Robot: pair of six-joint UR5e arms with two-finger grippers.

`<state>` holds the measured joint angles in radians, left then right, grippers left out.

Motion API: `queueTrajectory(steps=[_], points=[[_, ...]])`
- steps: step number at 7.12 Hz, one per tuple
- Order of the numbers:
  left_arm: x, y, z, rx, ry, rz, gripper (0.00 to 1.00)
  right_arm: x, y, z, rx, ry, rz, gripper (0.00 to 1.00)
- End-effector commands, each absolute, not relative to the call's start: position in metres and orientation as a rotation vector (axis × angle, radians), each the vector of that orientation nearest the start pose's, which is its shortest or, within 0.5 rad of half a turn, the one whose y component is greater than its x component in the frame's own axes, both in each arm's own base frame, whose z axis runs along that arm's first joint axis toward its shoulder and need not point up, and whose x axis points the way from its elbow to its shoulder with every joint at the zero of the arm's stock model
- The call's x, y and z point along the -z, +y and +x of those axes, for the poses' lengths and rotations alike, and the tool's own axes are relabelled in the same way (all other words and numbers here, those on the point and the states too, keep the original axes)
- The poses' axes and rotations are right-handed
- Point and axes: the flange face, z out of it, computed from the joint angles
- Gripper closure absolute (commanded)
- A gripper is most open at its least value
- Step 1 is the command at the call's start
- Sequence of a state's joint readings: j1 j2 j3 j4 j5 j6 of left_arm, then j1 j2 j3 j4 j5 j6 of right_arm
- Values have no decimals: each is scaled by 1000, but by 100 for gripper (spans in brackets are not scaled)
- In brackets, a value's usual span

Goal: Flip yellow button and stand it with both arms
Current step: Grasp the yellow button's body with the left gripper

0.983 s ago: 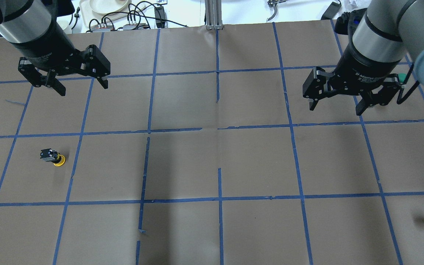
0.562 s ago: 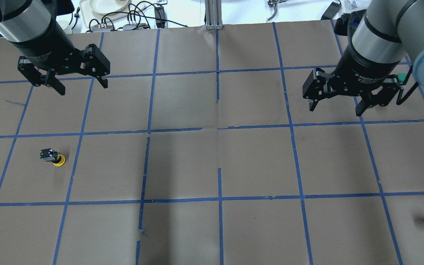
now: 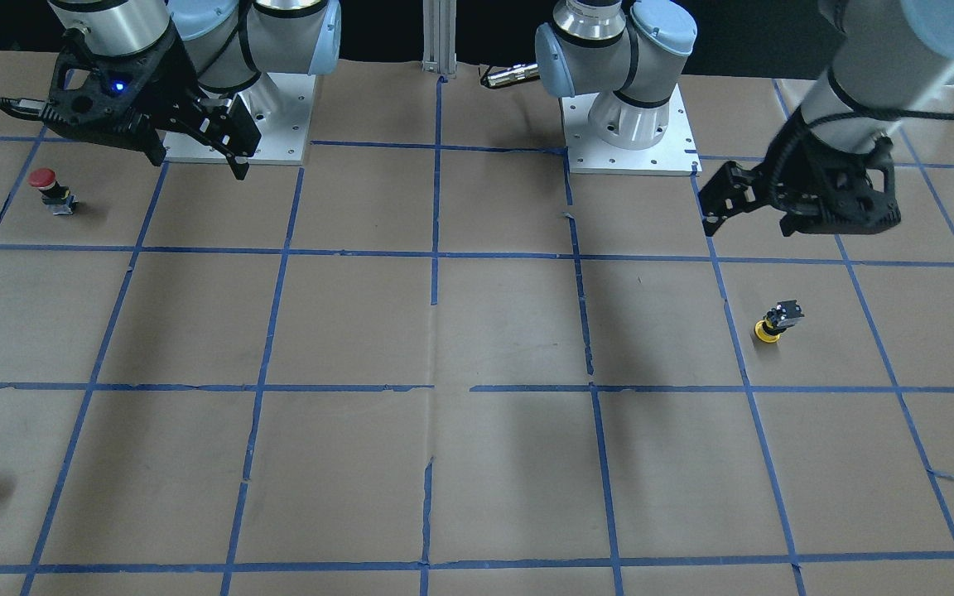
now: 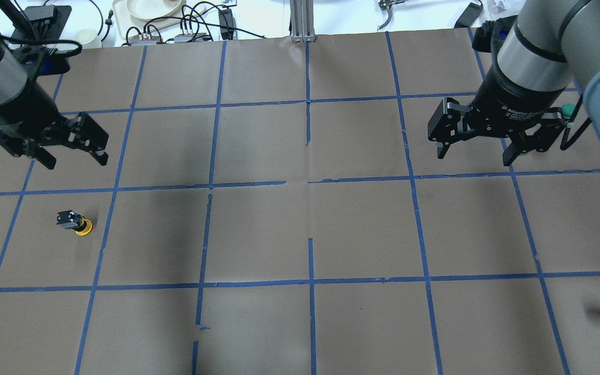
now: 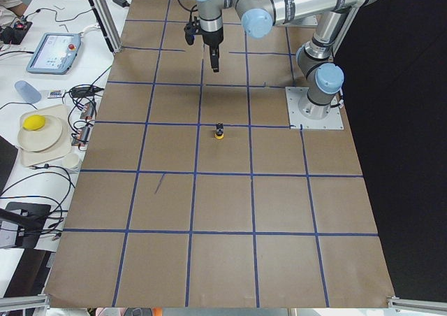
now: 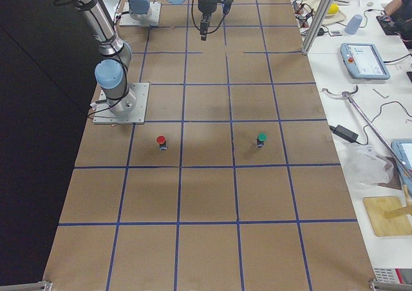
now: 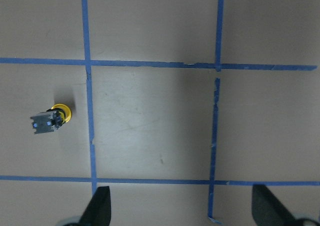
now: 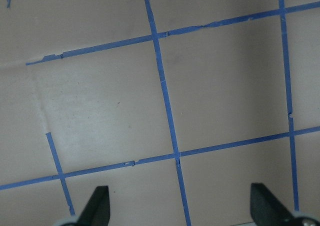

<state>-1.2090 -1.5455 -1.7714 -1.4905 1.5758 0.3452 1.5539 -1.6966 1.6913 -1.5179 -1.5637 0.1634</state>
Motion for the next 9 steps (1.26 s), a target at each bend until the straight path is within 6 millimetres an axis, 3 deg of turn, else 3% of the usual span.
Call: queueTrajectory(steps=[1,3,4,5,6,7,8,9], points=[[-330,-453,131,-69,3165,-5,0,-480,-436,127,-80,3124,286,0],[-246,-456,165,-57,3157,-43,1,-478,-436,127,-75,3123,286,0],[-219,-458,179,-76,3164,-79,1,-479,-437,126,-63,3123,286,0],[-207,-457,177,-101,3182,-80,2,-480,-437,126,-61,3121,288,0],[-209,-458,178,-89,3177,-83,5,-481,-438,126,-47,3118,288,0],[-208,-458,176,-92,3182,-83,15,-483,-440,126,-9,3119,288,0],[-211,-459,177,-86,3177,-88,29,-483,-440,126,-13,3121,288,0],[-213,-460,174,-78,3176,-73,50,-481,-440,127,-26,3113,285,0]])
